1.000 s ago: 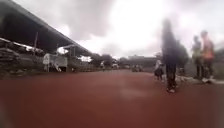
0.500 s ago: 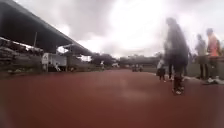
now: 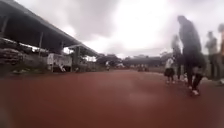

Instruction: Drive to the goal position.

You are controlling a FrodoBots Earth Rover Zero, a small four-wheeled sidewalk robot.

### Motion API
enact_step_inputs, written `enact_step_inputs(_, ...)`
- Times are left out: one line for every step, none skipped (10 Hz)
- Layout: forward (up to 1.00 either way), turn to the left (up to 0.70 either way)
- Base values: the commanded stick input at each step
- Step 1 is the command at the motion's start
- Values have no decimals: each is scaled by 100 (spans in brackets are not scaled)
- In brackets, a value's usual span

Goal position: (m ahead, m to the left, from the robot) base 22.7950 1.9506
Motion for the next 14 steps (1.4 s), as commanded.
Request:
enact_step_inputs(50,2)
enact_step_inputs(50,2)
enact_step_inputs(50,2)
enact_step_inputs(50,2)
enact_step_inputs(50,2)
enact_step_inputs(50,2)
enact_step_inputs(50,2)
enact_step_inputs(50,2)
enact_step_inputs(50,2)
enact_step_inputs(50,2)
enact_step_inputs(50,2)
enact_step_inputs(50,2)
enact_step_inputs(50,2)
enact_step_inputs(50,2)
